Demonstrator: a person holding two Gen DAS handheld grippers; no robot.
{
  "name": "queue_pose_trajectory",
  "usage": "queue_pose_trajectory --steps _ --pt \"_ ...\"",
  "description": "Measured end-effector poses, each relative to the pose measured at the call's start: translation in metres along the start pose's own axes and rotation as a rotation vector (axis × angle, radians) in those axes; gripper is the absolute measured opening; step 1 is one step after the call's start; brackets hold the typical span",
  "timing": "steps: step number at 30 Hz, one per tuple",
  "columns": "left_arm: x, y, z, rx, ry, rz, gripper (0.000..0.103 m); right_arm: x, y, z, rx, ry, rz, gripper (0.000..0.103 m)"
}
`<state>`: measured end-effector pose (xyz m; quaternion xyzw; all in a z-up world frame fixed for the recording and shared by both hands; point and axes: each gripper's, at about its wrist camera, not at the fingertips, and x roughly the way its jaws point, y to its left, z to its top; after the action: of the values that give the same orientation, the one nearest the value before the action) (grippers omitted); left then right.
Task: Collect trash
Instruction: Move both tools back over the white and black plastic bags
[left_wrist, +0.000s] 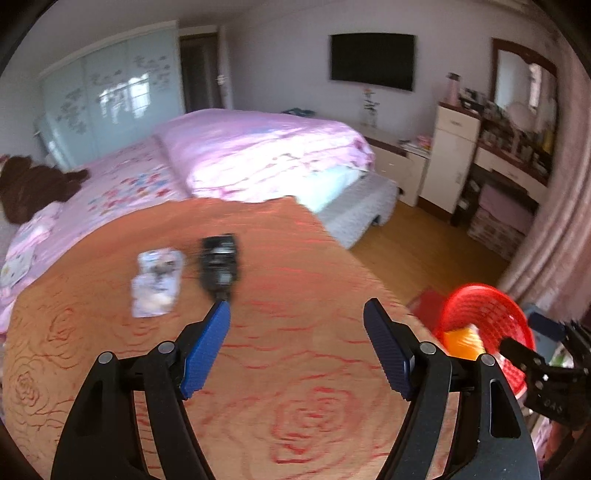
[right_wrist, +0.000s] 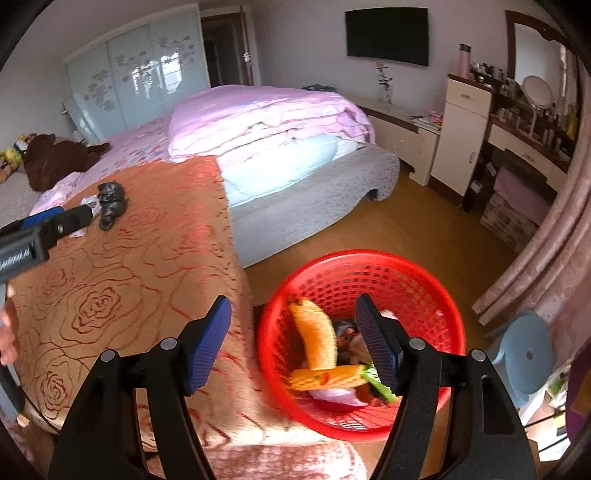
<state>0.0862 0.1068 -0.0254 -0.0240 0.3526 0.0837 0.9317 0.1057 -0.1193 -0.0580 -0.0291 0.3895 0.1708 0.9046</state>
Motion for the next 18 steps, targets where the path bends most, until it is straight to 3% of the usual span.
queue_pose_trajectory --steps 8,13,18 --pt "0.004 0.080 0.003 -0.119 0.015 0.131 0.072 0.012 0.036 0.009 -0.022 0.000 0.067 0.068" --pt "0.016 0.125 -0.001 -0.142 0.045 0.235 0.072 0.021 0.055 0.014 -0.034 0.006 0.095 0.068" --pt "0.037 0.141 0.000 -0.136 0.092 0.193 0.072 0.028 0.068 0.017 -0.041 0.014 0.109 0.068"
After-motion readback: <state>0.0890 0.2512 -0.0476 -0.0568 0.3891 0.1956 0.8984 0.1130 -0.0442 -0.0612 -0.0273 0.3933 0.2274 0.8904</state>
